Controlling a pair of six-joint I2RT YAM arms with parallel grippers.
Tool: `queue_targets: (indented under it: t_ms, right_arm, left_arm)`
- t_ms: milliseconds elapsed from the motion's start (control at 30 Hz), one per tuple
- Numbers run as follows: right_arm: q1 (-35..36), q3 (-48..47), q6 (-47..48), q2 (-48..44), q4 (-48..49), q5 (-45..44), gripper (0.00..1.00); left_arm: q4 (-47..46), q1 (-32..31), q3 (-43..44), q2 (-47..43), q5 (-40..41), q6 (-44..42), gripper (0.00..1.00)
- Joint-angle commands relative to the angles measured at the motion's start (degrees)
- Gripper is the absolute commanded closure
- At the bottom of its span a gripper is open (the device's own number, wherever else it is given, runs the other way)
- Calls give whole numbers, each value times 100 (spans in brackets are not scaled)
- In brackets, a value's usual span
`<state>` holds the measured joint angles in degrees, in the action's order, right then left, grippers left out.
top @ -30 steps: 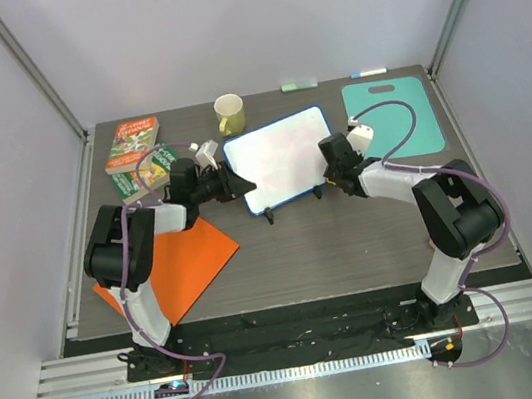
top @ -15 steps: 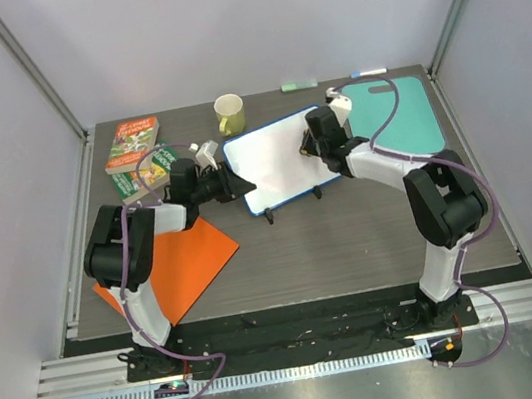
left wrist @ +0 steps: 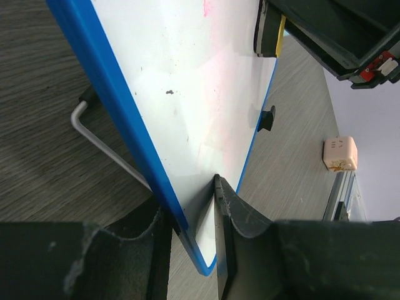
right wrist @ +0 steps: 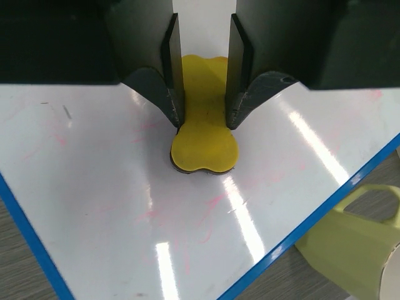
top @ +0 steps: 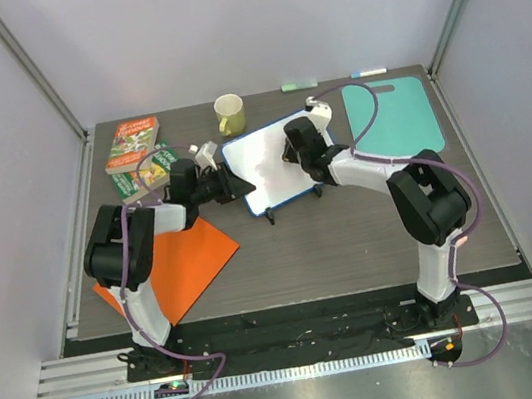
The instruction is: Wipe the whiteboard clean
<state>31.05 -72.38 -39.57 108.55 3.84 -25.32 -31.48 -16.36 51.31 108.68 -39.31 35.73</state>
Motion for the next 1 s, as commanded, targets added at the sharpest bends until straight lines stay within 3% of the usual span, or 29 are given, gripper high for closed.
queue_targets:
  t_ms: [0,367,567,967]
  right_arm:
    - [-538,382,-217,-115,-690,-377,99]
    - [-899,804,11,-185,-797,-237,99]
    - [-890,1323,125,-1203,-225,133,99]
    - [-899,2104,415,-3233,-1806,-26,99]
  left_arm:
    - [389,-78,-77,118,231,-786,100]
    - [380,-78,-95,100,231,-786,100]
    - [362,-87,-103,83,231,-778,100]
    - [458,-87,-174,-154,73,-865,100]
